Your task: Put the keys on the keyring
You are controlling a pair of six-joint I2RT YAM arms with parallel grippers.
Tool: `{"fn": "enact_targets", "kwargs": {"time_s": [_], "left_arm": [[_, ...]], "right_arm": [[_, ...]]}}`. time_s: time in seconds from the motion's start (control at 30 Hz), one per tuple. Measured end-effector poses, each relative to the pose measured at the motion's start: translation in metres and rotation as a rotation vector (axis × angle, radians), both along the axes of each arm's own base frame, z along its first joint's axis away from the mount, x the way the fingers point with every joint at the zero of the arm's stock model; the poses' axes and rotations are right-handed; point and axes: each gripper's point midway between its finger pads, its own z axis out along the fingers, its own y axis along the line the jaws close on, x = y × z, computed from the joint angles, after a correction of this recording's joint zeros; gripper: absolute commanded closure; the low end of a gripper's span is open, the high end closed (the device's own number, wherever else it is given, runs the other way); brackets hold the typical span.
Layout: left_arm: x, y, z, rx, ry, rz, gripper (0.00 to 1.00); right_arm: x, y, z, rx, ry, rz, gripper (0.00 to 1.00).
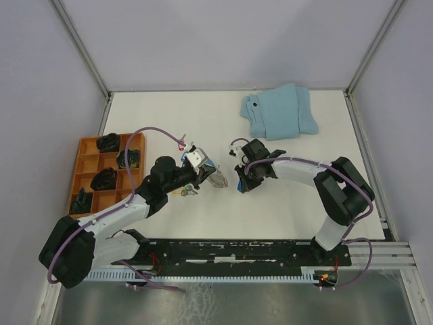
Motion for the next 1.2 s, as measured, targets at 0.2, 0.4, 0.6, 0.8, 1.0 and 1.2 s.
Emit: {"fn": "enact_targets", "kwargs": {"time_s": [0.2, 0.4, 0.6, 0.8, 1.0, 1.2], "left_arm": [[-0.001, 0.000, -0.002, 0.006, -0.005, -0.005, 0.97], [-0.005, -0.003, -0.002, 0.010, -0.015, -0.042, 0.97], [-0.011, -0.007, -0.001, 0.018, -0.034, -0.099, 0.97], [-0.017, -0.012, 0.004, 0.024, -0.055, -0.166, 0.97], [-0.021, -0.015, 0.009, 0.032, -0.086, -0.221, 0.97], [-0.025, -0.015, 0.002, 0.047, -0.078, -0.277, 0.97]], "right_arm": [[0.003, -0.001, 0.021, 0.021, -0.068, 0.049, 0.99], [0.013, 0.005, 0.082, 0.122, -0.263, 0.127, 0.99], [0.016, 0.006, 0.144, 0.235, -0.501, 0.187, 1.00], [0.007, 0.005, 0.169, 0.324, -0.634, 0.231, 1.00], [-0.010, 0.015, 0.174, 0.389, -0.648, 0.378, 0.99], [-0.013, 0.024, 0.169, 0.407, -0.677, 0.501, 0.99]]}}
